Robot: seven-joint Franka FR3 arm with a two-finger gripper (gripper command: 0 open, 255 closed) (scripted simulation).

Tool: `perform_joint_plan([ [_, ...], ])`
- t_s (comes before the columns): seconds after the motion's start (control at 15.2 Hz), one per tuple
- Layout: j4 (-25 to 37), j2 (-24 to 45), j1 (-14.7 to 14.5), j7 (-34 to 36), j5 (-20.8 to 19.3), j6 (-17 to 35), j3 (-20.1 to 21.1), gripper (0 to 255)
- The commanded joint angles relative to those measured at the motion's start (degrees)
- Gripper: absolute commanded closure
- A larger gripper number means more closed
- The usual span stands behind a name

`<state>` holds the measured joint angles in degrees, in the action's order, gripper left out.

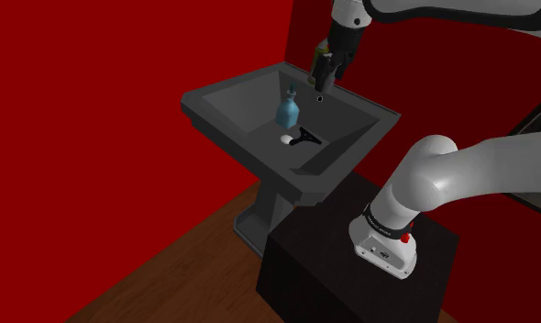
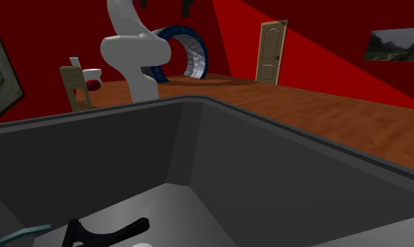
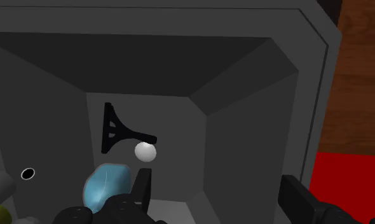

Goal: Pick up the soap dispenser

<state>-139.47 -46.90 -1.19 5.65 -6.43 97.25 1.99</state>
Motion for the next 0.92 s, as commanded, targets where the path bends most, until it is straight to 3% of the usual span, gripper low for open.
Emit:
perform_joint_plan([
  [0.0,0.0,0.0,0.0,0.0,0.0,0.0,0.0,0],
  [0.86,9.0,24.9,2.9,-12.2,-3.4,14.8,-11.3,0],
])
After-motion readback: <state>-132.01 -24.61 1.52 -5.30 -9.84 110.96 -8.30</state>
